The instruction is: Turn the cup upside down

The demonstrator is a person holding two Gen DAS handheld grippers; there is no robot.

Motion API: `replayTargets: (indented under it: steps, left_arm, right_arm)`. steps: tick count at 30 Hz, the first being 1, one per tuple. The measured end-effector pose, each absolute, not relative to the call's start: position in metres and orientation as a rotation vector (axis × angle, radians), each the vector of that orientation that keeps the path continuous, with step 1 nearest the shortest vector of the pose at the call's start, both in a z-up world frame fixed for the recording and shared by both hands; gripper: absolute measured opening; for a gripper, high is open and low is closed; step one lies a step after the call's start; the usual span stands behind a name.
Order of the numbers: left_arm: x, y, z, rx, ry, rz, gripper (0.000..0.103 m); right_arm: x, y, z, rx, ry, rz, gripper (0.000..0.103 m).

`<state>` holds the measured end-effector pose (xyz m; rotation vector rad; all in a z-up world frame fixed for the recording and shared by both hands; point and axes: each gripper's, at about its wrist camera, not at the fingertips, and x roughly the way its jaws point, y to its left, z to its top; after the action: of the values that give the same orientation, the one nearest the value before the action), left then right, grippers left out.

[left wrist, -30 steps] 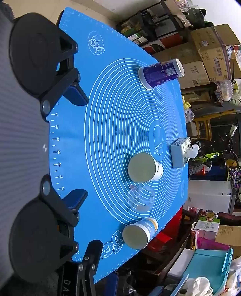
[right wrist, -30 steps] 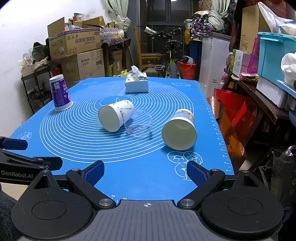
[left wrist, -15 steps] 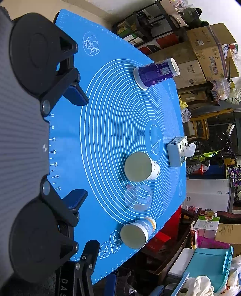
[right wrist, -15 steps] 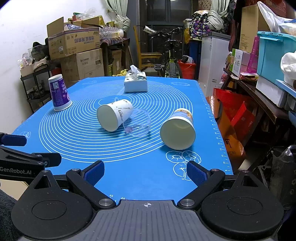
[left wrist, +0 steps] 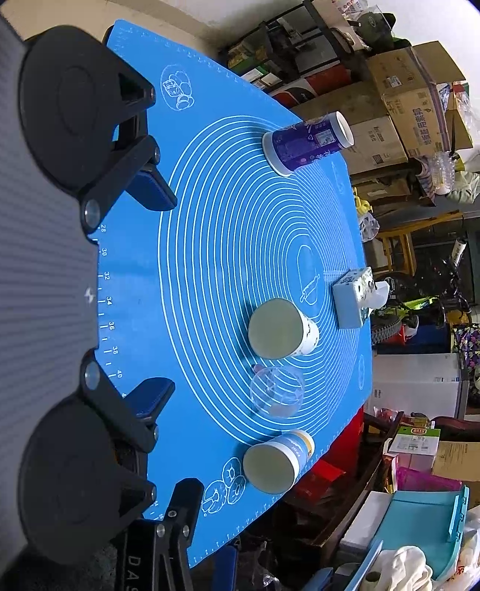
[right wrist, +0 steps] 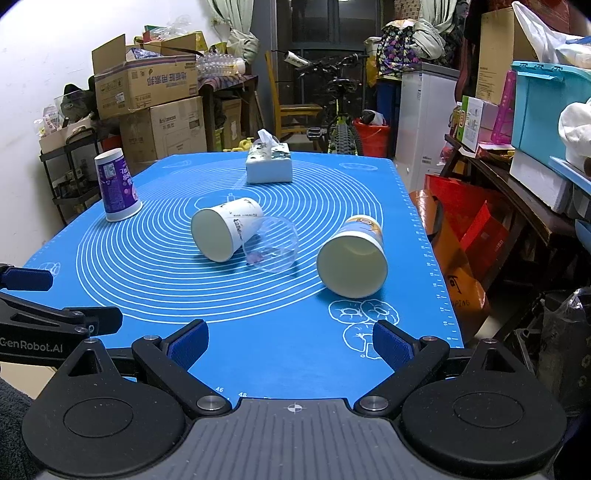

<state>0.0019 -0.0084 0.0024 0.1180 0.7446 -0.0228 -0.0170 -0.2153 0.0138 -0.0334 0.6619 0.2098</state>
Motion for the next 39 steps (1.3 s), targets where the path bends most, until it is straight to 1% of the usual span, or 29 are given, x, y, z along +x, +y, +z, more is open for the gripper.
replayTargets:
  steps: [39]
  left_arm:
    - [0.0006,-0.0087,0.0011,0.131,0.746,-0.017,0.096]
  right_arm:
    - [-0.0158,-0.2144,0.0111,-0.034,0.665,0.212,0.096]
